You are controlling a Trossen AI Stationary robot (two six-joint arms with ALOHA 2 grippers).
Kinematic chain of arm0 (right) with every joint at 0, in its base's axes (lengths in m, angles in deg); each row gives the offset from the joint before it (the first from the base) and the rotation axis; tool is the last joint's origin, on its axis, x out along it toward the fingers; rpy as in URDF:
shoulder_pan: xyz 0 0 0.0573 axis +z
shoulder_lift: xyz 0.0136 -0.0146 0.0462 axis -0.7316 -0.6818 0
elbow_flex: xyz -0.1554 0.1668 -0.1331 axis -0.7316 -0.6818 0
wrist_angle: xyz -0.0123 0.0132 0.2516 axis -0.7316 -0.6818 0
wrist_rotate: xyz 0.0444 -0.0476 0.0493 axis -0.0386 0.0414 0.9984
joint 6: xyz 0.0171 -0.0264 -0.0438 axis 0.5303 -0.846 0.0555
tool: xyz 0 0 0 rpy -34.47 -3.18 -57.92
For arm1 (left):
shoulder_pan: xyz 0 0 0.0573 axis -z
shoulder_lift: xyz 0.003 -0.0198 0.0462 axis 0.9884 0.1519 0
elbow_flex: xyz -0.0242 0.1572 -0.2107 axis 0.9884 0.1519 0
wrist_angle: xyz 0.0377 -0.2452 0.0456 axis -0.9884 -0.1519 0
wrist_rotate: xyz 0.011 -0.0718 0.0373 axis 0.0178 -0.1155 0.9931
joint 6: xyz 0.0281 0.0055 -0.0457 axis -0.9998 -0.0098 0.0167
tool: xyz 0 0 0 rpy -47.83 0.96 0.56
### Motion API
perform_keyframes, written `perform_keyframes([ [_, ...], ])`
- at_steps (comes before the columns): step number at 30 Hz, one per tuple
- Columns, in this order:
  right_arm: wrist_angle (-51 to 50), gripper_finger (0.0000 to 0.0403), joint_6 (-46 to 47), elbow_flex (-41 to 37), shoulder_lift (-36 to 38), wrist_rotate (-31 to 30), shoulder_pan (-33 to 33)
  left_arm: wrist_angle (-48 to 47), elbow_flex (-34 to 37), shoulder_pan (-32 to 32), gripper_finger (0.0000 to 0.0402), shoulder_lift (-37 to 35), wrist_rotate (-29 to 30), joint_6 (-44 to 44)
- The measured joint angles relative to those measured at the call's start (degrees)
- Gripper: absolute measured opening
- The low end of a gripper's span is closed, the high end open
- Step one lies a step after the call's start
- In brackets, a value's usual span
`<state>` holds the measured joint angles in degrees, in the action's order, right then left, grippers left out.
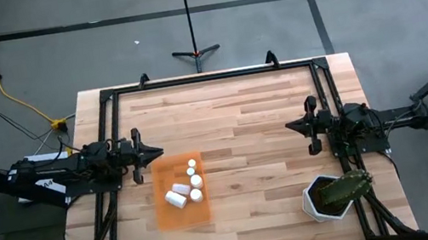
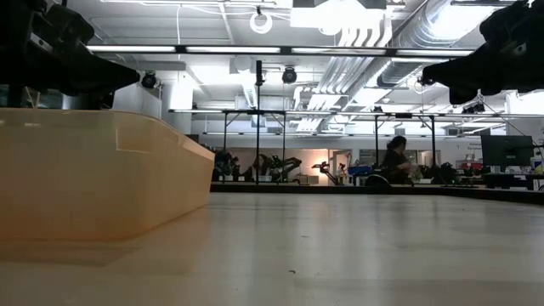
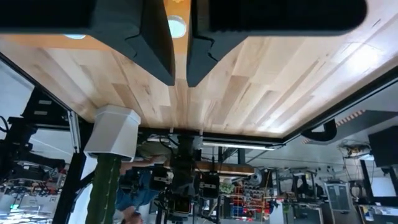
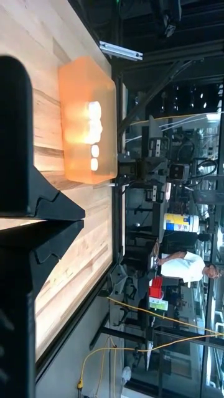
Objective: Pick and place pill bottles into a basket
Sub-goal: Return to Home Position
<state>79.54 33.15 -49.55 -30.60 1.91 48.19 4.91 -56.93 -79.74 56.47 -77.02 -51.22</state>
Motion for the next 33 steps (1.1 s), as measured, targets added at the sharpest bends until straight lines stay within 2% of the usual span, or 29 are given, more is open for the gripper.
perform_keyframes([
  [33, 0.0, 0.0, 0.0, 0.0, 0.0, 0.0, 0.0, 0.0, 0.0, 0.0, 0.0074, 0.0, 0.0, 0.0],
])
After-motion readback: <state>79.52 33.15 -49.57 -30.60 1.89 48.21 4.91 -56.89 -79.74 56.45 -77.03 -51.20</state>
